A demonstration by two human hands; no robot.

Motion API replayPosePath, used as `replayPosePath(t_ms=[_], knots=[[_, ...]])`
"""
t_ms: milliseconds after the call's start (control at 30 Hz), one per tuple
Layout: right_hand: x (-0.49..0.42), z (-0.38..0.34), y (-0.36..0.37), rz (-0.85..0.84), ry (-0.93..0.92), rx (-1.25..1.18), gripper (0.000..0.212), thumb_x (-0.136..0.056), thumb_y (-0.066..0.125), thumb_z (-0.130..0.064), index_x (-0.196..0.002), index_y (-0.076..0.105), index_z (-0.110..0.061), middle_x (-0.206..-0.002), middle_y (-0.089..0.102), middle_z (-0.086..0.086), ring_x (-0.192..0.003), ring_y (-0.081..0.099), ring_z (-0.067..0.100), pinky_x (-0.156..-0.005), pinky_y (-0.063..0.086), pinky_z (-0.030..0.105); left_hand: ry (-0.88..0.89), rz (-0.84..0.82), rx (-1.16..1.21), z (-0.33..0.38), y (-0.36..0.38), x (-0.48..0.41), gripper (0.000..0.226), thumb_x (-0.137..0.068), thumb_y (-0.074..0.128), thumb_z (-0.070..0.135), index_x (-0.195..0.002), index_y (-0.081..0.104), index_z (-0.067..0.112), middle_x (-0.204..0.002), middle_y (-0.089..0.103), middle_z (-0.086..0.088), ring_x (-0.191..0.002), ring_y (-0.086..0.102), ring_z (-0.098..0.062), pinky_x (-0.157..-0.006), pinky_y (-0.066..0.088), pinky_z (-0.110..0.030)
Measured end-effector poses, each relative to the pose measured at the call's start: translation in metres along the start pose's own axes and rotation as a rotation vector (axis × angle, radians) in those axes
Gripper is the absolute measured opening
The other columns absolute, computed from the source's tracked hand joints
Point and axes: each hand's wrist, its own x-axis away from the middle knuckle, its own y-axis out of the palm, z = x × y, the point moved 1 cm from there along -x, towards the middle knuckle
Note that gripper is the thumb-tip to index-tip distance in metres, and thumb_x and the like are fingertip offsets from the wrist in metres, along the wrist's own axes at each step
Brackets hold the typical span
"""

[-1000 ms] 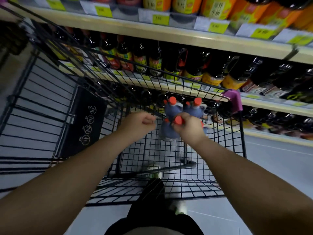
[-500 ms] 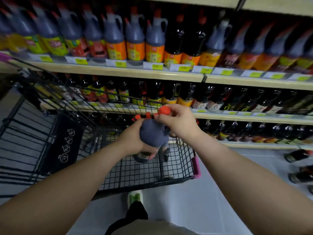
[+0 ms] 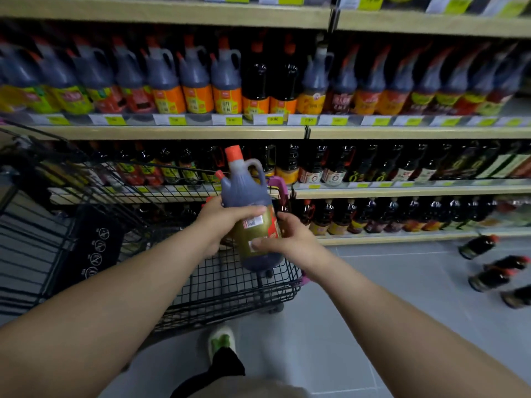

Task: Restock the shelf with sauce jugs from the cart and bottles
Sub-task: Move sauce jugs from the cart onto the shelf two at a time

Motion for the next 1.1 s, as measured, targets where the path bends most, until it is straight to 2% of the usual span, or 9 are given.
replayPosePath(t_ms=[133, 233, 400, 533, 600, 700, 767, 933, 1100], knots=[[0.007, 0.003, 0.005, -0.102, -0.046, -0.115, 0.075, -0.064, 0.088, -0.012, -0.127, 0.048, -0.012, -0.115, 0.067, 0.006, -0.097, 0.066, 0.014, -0.08, 0.054, 0.02, 0.002, -0.159, -0.002, 0.01, -0.001, 0.007, 0.042, -0.063, 0.081, 0.011, -0.099, 0.062, 0.022, -0.097, 0.072, -0.004, -0.088, 0.067, -0.025, -0.075, 0.052, -0.035], [0.007, 0.005, 0.012, -0.108, -0.077, -0.17, 0.085, -0.051, 0.089, -0.016, -0.126, 0.049, -0.01, -0.114, 0.069, 0.011, -0.101, 0.068, 0.021, -0.085, 0.055, 0.028, -0.021, -0.244, -0.033, 0.012, -0.007, 0.006, 0.06, -0.05, 0.085, 0.01, -0.105, 0.061, 0.02, -0.094, 0.073, -0.003, -0.085, 0.069, -0.024, -0.072, 0.052, -0.034], [-0.011, 0.008, 0.032, 0.042, -0.035, -0.133, 0.098, -0.037, 0.096, -0.029, -0.122, 0.049, -0.017, -0.111, 0.069, 0.006, -0.101, 0.068, 0.021, -0.089, 0.056, 0.038, -0.045, -0.352, -0.047, 0.008, -0.023, -0.018, 0.072, -0.052, 0.083, 0.015, -0.119, 0.059, 0.012, -0.103, 0.072, -0.008, -0.092, 0.069, -0.025, -0.075, 0.052, -0.033], [-0.034, 0.011, 0.049, 0.148, 0.023, -0.163, 0.059, -0.057, 0.091, -0.007, -0.1, 0.055, -0.022, -0.094, 0.071, 0.002, -0.086, 0.069, 0.015, -0.079, 0.058, 0.029, -0.089, -0.406, -0.164, 0.006, -0.04, -0.054, 0.072, -0.058, 0.086, 0.024, -0.123, 0.055, 0.016, -0.11, 0.07, -0.002, -0.099, 0.068, -0.018, -0.082, 0.053, -0.032], [-0.048, 0.011, 0.058, 0.21, 0.066, -0.204, 0.053, -0.059, 0.089, -0.001, -0.102, 0.06, -0.015, -0.096, 0.072, 0.011, -0.086, 0.07, 0.021, -0.078, 0.059, 0.031, -0.107, -0.389, -0.202, 0.0, -0.053, -0.077, 0.075, -0.057, 0.081, 0.037, -0.125, 0.053, 0.021, -0.115, 0.068, 0.001, -0.105, 0.065, -0.018, -0.089, 0.051, -0.036], [-0.075, 0.02, 0.077, 0.33, 0.162, -0.237, 0.077, -0.051, 0.093, -0.015, -0.117, 0.054, -0.006, -0.103, 0.069, 0.015, -0.091, 0.07, 0.027, -0.078, 0.06, 0.037, -0.163, -0.298, -0.214, -0.02, -0.077, -0.114, 0.051, -0.08, 0.072, 0.038, -0.125, 0.055, 0.021, -0.115, 0.066, -0.002, -0.102, 0.064, -0.019, -0.078, 0.052, -0.03], [-0.086, 0.028, 0.087, 0.426, 0.198, -0.258, 0.078, -0.054, 0.092, -0.015, -0.118, 0.048, -0.008, -0.104, 0.066, 0.012, -0.09, 0.068, 0.024, -0.076, 0.06, 0.035, -0.199, -0.174, -0.306, -0.042, -0.092, -0.136, 0.04, -0.087, 0.066, 0.035, -0.123, 0.058, 0.019, -0.111, 0.066, -0.004, -0.094, 0.064, -0.019, -0.073, 0.053, -0.03], [-0.112, 0.051, 0.1, 0.601, 0.218, -0.256, 0.069, -0.062, 0.089, -0.011, -0.111, 0.04, -0.016, -0.097, 0.061, 0.003, -0.083, 0.064, 0.015, -0.076, 0.058, 0.034, -0.231, -0.089, -0.571, -0.1, -0.118, -0.186, 0.024, -0.085, 0.07, 0.028, -0.103, 0.065, 0.012, -0.087, 0.066, -0.011, -0.078, 0.061, -0.027, -0.072, 0.052, -0.037], [-0.142, 0.086, 0.101, 0.691, 0.218, -0.21, 0.071, -0.059, 0.09, -0.017, -0.113, 0.042, -0.018, -0.097, 0.063, 0.004, -0.084, 0.067, 0.02, -0.077, 0.059, 0.043, -0.228, 0.026, -0.725, -0.142, -0.116, -0.229, 0.024, -0.083, 0.07, 0.03, -0.1, 0.062, 0.015, -0.094, 0.067, -0.013, -0.086, 0.063, -0.034, -0.065, 0.042, -0.032]])
